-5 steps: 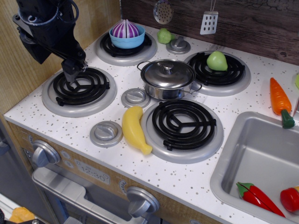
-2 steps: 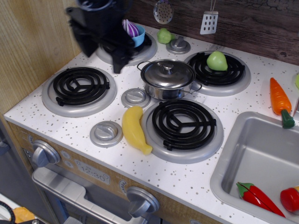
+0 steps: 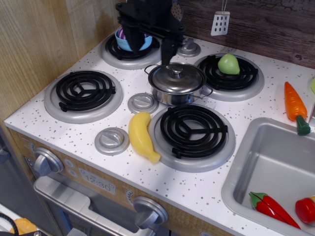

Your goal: Take lid off pot or pan

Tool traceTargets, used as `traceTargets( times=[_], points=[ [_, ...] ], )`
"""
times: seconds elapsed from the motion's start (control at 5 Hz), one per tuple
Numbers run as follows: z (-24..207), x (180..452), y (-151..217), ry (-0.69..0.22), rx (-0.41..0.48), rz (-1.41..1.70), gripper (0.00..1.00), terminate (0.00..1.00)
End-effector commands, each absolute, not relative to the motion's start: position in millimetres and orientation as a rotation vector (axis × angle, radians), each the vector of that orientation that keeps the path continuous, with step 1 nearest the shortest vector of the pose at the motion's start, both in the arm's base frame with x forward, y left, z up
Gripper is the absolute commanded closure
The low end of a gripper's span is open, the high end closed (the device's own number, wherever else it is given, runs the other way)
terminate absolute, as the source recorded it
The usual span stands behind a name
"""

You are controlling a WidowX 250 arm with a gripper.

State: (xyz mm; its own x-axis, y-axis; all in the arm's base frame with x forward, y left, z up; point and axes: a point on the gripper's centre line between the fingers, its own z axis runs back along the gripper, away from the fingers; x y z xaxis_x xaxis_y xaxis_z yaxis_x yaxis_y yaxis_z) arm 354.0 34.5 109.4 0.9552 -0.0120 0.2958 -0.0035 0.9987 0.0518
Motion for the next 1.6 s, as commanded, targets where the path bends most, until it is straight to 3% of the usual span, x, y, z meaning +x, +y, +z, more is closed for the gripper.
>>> traceTargets(
  times=[0.0,0.6,0.8,1.2,1.4],
  points=[
    [110,391,31,-0.345,-0.001,-0.041,0.0,0.0],
    [71,407,26,-0.347,-0.069,-0.064,0.0,0.0],
    [65,410,28,-0.342,-0.072,-0.074,1.0,0.0],
    [70,411,28,-0.325,-0.057,-0.076,1.0,0.0],
    [85,410,27,-0.326,-0.011,-0.082,1.0,0.0]
  ],
)
